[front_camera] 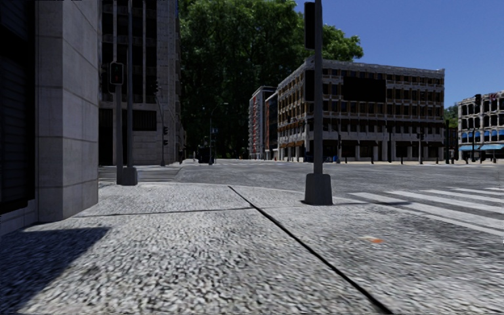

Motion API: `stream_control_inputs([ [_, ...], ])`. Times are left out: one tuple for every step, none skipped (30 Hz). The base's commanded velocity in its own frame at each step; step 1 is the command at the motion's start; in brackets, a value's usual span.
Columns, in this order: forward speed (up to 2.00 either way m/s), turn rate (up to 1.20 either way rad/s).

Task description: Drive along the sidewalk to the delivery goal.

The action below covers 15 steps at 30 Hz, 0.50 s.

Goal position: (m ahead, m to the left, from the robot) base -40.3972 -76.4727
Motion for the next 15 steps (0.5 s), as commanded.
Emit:
stream_control_inputs([
  [2.0, -0.55],
  [2.0, -0.55],
  [2.0, -0.55],
  [2.0, -0.56],
  [2.0, -0.56],
  [2.0, -0.57],
  [2.0, -0.58],
  [2.0, -0.58],
  [2.0, -0.58],
  [2.0, -0.58],
  [2.0, -0.58],
  [2.0, -0.64],
  [2.0, -0.67],
  [2.0, -0.67],
  [2.0, -0.68],
])
